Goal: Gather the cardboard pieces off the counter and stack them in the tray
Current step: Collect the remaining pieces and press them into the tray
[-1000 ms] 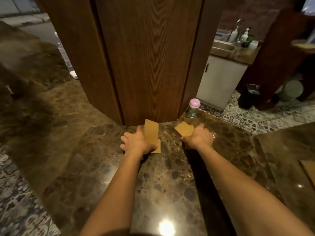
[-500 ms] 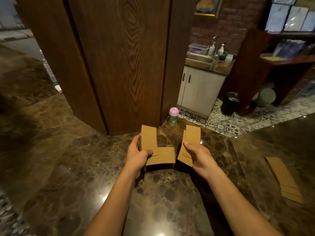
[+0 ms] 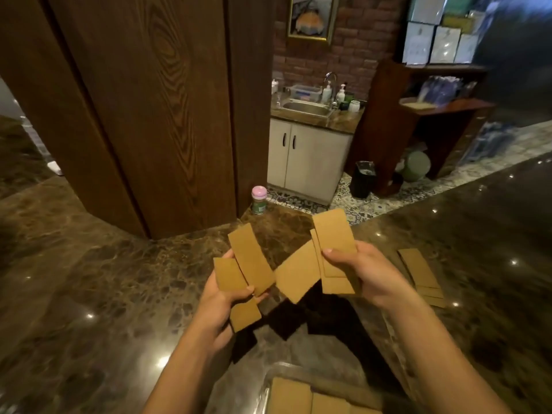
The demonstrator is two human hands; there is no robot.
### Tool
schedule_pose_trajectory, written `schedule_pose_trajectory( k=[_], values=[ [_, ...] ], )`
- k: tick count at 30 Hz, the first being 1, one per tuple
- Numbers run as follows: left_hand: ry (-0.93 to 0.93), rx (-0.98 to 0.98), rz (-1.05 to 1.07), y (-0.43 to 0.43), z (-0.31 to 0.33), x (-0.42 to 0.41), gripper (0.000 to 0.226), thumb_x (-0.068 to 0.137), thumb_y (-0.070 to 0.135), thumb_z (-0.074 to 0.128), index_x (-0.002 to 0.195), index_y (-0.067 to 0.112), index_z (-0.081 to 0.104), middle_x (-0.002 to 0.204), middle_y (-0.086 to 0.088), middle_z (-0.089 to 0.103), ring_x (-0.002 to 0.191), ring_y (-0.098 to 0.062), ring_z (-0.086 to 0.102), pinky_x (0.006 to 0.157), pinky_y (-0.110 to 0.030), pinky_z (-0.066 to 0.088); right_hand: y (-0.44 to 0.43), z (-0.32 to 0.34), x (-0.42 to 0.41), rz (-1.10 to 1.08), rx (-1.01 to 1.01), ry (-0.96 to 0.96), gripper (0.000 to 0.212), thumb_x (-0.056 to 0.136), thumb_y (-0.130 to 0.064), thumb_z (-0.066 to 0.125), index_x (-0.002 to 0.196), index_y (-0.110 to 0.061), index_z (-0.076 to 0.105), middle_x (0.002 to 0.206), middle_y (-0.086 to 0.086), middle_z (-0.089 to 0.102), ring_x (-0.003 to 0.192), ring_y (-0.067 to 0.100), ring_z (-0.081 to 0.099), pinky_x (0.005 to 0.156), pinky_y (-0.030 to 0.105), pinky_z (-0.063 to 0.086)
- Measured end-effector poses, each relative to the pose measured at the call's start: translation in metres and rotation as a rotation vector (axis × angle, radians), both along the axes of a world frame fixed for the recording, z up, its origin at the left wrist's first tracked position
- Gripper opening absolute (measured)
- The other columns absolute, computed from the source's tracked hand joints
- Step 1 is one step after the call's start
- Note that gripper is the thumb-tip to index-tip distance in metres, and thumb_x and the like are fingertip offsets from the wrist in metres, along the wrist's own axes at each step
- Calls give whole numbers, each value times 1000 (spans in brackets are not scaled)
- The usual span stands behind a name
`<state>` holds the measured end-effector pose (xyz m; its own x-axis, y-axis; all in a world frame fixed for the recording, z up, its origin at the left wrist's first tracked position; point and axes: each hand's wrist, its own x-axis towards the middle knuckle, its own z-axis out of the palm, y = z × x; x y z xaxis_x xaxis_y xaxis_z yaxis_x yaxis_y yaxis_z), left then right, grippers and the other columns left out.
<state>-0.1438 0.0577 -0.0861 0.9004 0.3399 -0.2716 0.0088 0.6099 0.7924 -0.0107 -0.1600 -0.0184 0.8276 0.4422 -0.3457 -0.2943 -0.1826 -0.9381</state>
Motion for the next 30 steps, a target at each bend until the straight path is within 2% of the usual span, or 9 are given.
schedule_pose_trajectory(
  k=[7, 11, 14, 17, 19, 21, 25, 28, 30],
  values=[
    [47, 35, -56, -36, 13, -27, 67, 85, -15, 60, 134, 32, 58, 124, -16, 67, 110, -36, 67, 75, -42, 62, -35, 30, -15, 25, 23, -148, 18, 91, -17, 74, 108, -12, 71, 102, 9, 82, 91, 26, 79, 82, 45, 61],
    [14, -22, -192, -54, 26, -35, 58, 82, 0, 72, 133, 25, 61, 122, -20, 71, 106, -37, 71, 73, -44, 60, -28, 29, -42, 171, -15, -238, 20, 92, -21, 73, 112, -16, 70, 101, 1, 80, 89, 15, 77, 74, 28, 59],
    [-3, -189, -282, -70, 44, -39, 38, 89, 12, 63, 126, 16, 67, 109, -22, 75, 88, -35, 74, 67, -45, 62, -18, 22, -61, 188, 18, -271, 20, 98, -21, 68, 117, -18, 68, 106, 1, 80, 95, 15, 77, 75, 26, 60],
    [-43, -294, -378, -85, 58, -42, 35, 93, 24, 58, 123, 11, 71, 102, -19, 74, 85, -31, 71, 73, -43, 60, -11, 12, -82, 120, 113, -219, 31, 101, -30, 63, 132, -32, 60, 111, -9, 78, 100, 11, 76, 80, 30, 61],
    [-72, -240, -356, -91, 60, -40, 41, 90, 17, 66, 131, 15, 65, 110, -21, 72, 92, -33, 70, 79, -46, 59, -9, 3, -93, 89, 125, -244, 34, 101, -38, 62, 134, -42, 56, 118, -13, 75, 109, 8, 73, 92, 36, 60],
    [-69, -122, -284, -97, 59, -38, 54, 82, 11, 72, 134, 23, 62, 124, -23, 69, 106, -39, 68, 86, -53, 57, -12, -5, -100, 28, 123, -310, 41, 97, -39, 68, 136, -40, 57, 124, -12, 73, 115, 8, 70, 100, 42, 58],
    [-47, -69, -236, -106, 56, -39, 63, 74, 8, 75, 133, 22, 60, 128, -26, 66, 119, -47, 62, 100, -65, 49, -33, -6, -106, -200, 215, -314, 47, 84, -20, 84, 127, -27, 67, 117, -5, 77, 109, 12, 74, 90, 36, 62],
    [-53, -48, -253, -112, 60, -44, 62, 73, 7, 74, 131, 20, 60, 117, -21, 72, 102, -38, 70, 85, -54, 59, -51, 2, -104, -245, 275, -292, 17, 89, -12, 77, 106, -11, 76, 100, 6, 81, 96, 23, 78, 80, 33, 64],
    [-72, -43, -271, -118, 64, -45, 58, 76, 4, 76, 130, 18, 60, 108, -16, 76, 91, -31, 74, 74, -46, 62, -60, 4, -102, -227, 265, -290, 11, 93, -14, 73, 98, -5, 77, 93, 10, 81, 88, 23, 79, 73, 31, 62]
  ],
)
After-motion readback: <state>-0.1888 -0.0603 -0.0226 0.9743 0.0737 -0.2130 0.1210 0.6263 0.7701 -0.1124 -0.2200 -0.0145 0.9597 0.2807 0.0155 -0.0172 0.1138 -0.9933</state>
